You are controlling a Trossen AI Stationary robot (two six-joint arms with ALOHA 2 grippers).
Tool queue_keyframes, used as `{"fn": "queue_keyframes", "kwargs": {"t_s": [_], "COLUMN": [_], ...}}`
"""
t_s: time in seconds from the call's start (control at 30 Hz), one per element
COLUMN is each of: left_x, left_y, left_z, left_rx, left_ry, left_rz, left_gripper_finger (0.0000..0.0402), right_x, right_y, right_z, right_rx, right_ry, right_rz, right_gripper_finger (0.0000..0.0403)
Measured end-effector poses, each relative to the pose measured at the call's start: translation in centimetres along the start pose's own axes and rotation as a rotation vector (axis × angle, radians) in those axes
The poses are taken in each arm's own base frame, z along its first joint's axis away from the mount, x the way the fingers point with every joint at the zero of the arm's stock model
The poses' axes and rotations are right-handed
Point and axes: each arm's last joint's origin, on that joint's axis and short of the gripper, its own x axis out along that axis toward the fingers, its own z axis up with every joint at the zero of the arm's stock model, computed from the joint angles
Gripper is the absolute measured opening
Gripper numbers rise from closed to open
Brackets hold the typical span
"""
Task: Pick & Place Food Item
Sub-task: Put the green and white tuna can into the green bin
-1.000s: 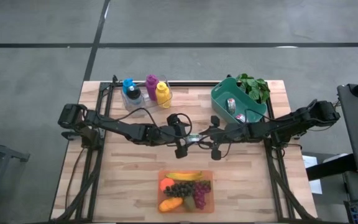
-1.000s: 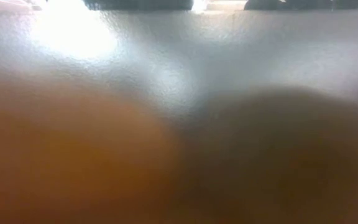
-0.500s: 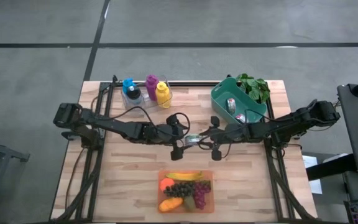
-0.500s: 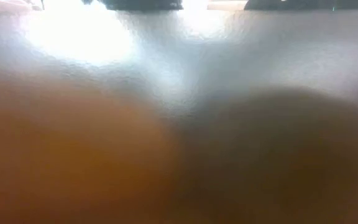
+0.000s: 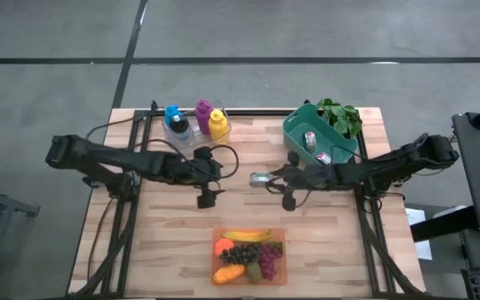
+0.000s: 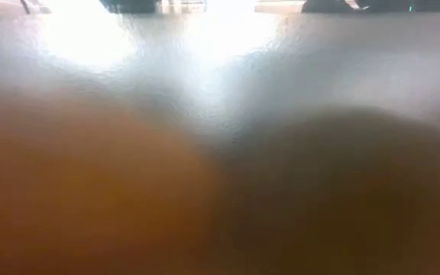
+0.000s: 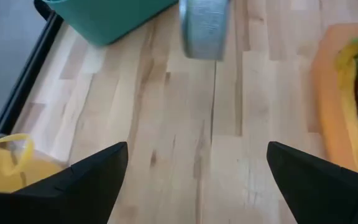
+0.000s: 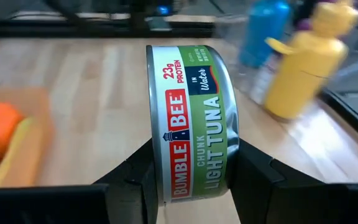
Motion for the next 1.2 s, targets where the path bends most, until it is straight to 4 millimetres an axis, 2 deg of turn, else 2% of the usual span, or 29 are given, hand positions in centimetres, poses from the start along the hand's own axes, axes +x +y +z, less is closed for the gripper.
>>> {"fn": "queue_keyframes", "kwargs": {"t_s": [0.2,0.43,0.63,0.83,1.03,1.2], "left_x": [-2.8,-5.0,-6.0,-6.2,-6.2,-5.9], "left_y": [0.8,1.5,1.9,1.9,1.9,1.9], "left_z": [-0.3,-0.9,-1.0,-1.1,-1.2,-1.7], "left_rx": [-0.005,-0.027,-0.041,-0.087,-0.093,-0.127], "left_ry": [-0.019,-0.025,-0.049,-0.055,-0.046,-0.02], "left_rz": [-0.001,0.031,0.039,0.037,0.037,0.039], "left_gripper_finger": [0.0384,0.0384,0.0384,0.0384,0.0384,0.0384], "right_x": [-1.8,-5.6,-8.9,-11.8,-12.4,-11.9], "right_y": [-1.0,-2.5,-4.5,-7.5,-9.6,-11.3], "right_z": [0.7,3.3,5.5,6.1,5.9,4.2], "right_rx": [0.048,0.107,0.284,0.49,0.616,0.674], "right_ry": [0.101,0.234,0.307,0.382,0.379,0.45], "right_rz": [-0.185,-0.438,-0.58,-0.792,-0.891,-0.968], "right_gripper_finger": [0.0135,0.0135,0.0135,0.0135,0.0135,0.0135]}}
